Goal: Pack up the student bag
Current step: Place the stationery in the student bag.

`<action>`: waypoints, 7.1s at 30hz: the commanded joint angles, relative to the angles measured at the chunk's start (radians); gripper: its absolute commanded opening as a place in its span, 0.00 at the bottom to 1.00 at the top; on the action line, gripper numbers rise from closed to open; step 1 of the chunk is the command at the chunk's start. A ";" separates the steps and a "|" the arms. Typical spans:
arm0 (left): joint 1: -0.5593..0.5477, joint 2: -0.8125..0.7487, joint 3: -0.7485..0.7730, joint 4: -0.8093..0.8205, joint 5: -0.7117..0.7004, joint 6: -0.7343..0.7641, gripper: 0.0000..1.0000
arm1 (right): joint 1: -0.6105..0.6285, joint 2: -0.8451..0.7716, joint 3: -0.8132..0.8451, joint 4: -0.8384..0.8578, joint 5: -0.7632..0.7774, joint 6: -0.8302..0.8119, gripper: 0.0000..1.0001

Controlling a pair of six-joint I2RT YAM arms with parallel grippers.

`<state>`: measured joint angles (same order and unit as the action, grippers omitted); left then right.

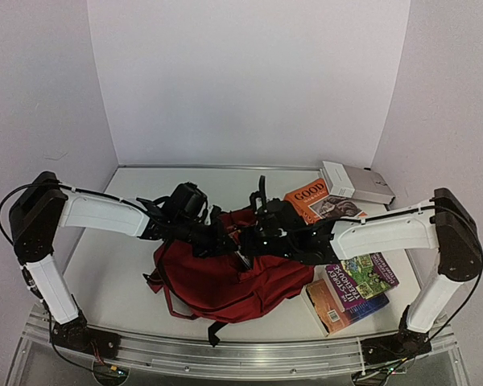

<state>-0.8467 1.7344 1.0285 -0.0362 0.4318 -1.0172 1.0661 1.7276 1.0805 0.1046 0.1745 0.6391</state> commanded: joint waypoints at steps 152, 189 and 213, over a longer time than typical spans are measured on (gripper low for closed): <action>0.040 0.360 0.350 0.206 0.298 0.116 0.00 | -0.125 -0.089 -0.070 0.390 -0.374 -0.090 0.00; 0.101 0.059 0.190 -0.111 0.012 0.273 0.40 | -0.121 -0.172 -0.147 0.331 -0.226 -0.055 0.00; 0.009 0.090 0.262 -0.094 -0.004 0.233 0.00 | -0.121 -0.129 -0.121 0.332 -0.077 0.023 0.00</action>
<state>-0.7980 1.8378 1.2381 -0.1585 0.4379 -0.7626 0.9389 1.6115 0.9028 0.2989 -0.0017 0.6024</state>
